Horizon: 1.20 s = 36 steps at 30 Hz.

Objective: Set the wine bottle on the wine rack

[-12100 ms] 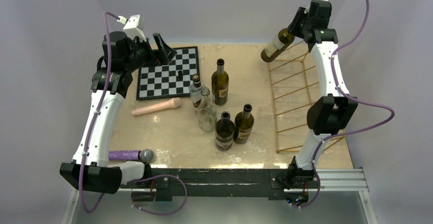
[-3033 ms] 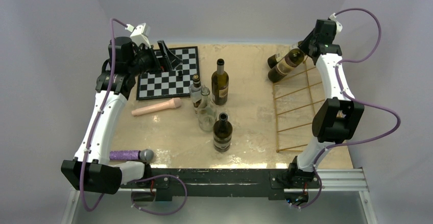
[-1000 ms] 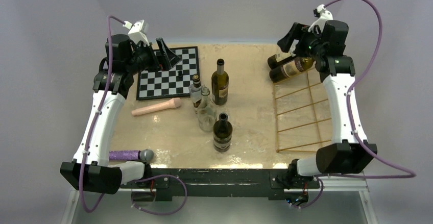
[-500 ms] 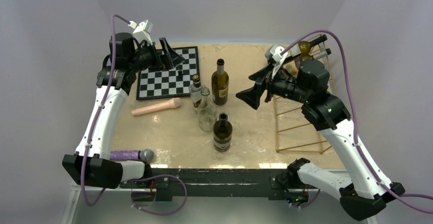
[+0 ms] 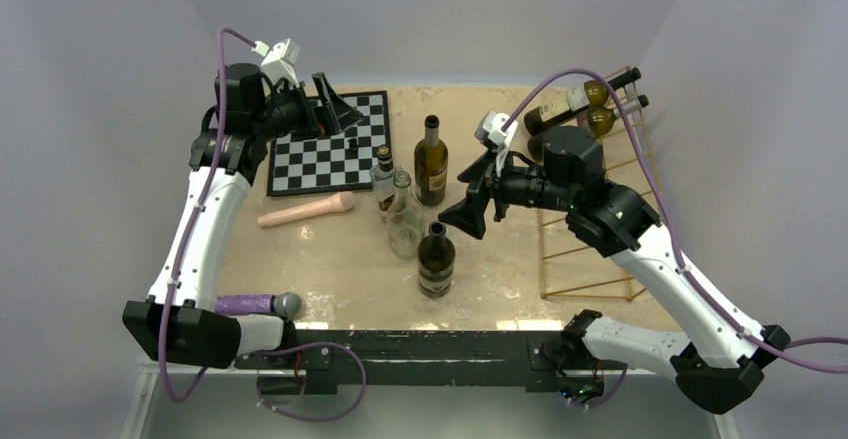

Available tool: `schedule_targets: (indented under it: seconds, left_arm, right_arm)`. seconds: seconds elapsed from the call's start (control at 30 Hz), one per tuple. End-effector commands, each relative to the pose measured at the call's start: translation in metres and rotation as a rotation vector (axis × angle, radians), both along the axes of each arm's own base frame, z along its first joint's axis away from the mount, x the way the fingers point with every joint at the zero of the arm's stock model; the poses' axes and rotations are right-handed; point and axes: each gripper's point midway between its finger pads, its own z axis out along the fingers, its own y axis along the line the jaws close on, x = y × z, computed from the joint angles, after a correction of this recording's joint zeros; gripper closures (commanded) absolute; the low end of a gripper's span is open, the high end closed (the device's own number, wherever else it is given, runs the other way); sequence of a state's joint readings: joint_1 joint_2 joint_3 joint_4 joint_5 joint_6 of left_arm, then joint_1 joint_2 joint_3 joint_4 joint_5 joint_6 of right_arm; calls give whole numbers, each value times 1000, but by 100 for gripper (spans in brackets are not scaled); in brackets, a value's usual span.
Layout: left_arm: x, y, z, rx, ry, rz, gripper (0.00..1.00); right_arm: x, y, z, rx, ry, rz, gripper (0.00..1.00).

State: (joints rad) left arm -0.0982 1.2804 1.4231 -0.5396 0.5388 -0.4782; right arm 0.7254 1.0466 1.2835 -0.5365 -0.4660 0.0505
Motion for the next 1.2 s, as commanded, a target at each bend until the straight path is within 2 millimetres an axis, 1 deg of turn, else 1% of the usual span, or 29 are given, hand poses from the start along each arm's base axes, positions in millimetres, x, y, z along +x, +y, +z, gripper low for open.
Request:
schedule_targets:
  seconds: [0.0, 0.13, 0.27, 0.33, 0.5, 0.57, 0.63, 0.77, 0.87, 1.0, 1.07, 1.1, 1.17]
  left_arm:
    - [-18, 1, 17, -41, -43, 6, 1]
    - [-32, 3, 9, -25, -6, 7, 1]
    - [-45, 2, 1, -32, 9, -3, 1]
    - [-50, 2, -7, -34, 20, -9, 1]
    - [-61, 2, -24, -18, 56, -23, 2]
    - [-65, 3, -26, -15, 56, -27, 2]
    - [-70, 4, -24, -8, 48, -24, 2]
    - [-80, 6, -19, -15, 12, -15, 2]
    - [-86, 7, -22, -27, 0, 3, 2]
    - [-91, 7, -28, -37, 9, 6, 2]
    - [-93, 9, -31, -34, 8, 13, 2]
    - [-95, 9, -34, -31, 12, 14, 2]
    - [-96, 9, -37, -28, 9, 14, 2]
  right_arm:
    - [-3, 7, -17, -46, 20, -32, 1]
    - [1, 8, -35, -92, 36, -115, 1]
    - [1, 9, -43, -89, 64, -181, 2]
    - [1, 10, -48, -102, 55, -203, 3]
    - [-4, 20, -52, -94, 25, -198, 10]
    - [-3, 24, -55, -98, 19, -200, 14]
    - [-1, 27, -58, -105, 16, -214, 19]
    - [-4, 36, -65, -107, 5, -213, 30]
    - [-6, 42, -76, -130, 23, -207, 38]
    - [-4, 43, -92, -146, 33, -230, 43]
    - [-1, 43, -97, -133, 30, -250, 50]
    - [-1, 42, -98, -131, 30, -259, 56]
    - [3, 39, -100, -131, 24, -281, 70]
